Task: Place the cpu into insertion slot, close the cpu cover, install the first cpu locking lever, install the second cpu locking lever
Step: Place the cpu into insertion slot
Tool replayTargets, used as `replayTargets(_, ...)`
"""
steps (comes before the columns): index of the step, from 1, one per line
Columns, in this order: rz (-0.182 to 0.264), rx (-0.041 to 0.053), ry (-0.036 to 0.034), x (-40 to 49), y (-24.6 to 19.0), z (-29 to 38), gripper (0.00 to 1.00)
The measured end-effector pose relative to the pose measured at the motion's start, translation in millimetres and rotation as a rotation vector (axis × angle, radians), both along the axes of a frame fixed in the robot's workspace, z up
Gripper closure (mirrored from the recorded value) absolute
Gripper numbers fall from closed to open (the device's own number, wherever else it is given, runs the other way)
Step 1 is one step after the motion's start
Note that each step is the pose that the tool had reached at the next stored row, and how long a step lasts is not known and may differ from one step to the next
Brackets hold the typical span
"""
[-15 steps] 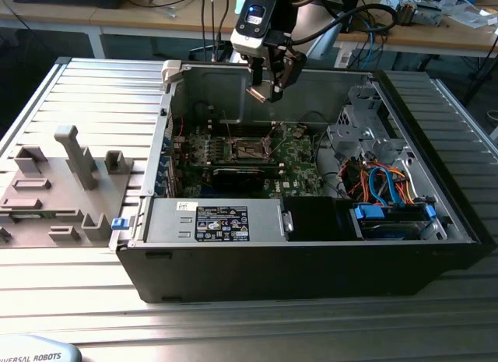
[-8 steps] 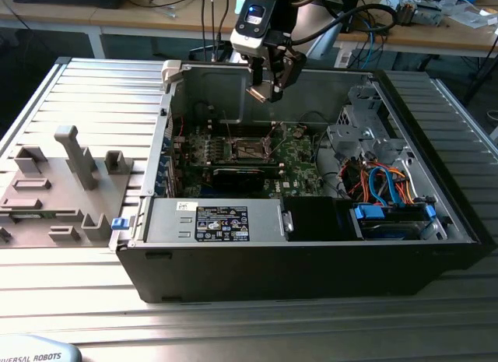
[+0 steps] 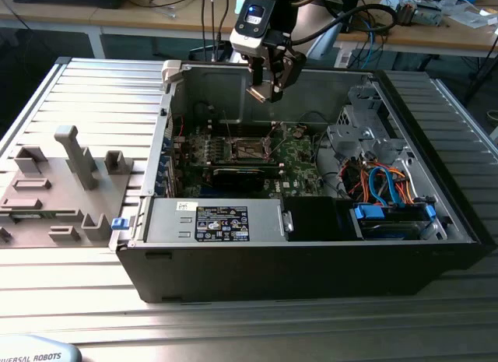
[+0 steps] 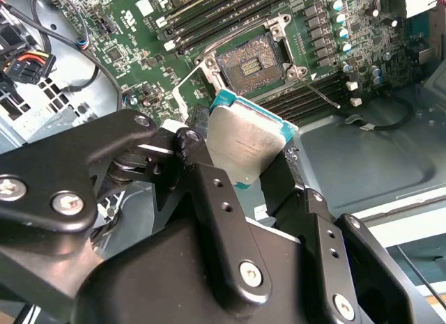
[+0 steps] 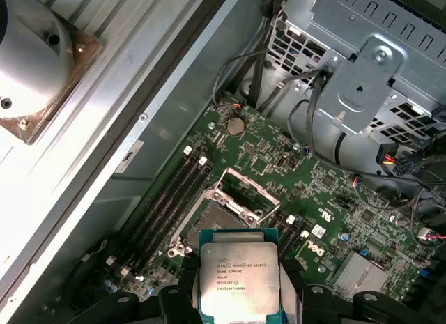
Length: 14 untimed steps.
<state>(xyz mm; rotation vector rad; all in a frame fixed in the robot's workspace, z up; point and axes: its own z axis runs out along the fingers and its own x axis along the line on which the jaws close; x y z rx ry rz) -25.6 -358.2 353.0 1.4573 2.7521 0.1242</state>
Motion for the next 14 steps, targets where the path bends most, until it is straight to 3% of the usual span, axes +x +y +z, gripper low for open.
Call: replayTargets(14,-0.017,0.0000,0.0000,0.0,0.0,0.0,0.46)
